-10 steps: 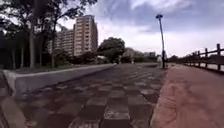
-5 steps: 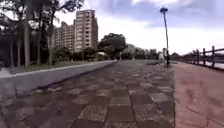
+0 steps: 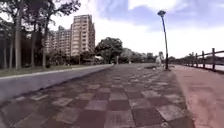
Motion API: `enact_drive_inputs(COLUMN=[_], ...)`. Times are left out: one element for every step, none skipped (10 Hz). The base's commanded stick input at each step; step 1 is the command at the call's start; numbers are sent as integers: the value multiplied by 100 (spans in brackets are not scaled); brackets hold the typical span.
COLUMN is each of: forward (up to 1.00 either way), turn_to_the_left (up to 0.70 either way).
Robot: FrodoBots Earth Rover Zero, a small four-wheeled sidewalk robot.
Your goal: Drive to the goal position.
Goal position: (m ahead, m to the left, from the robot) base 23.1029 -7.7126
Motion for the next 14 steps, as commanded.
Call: enact_drive_inputs(forward=[100,100,100,100,100,100,100,100,100,100,100,100,100,100], turn_to_the_left=[0,0,0,0,-3,-9,-18,-33,-40,-39,-27,-15,0,0])
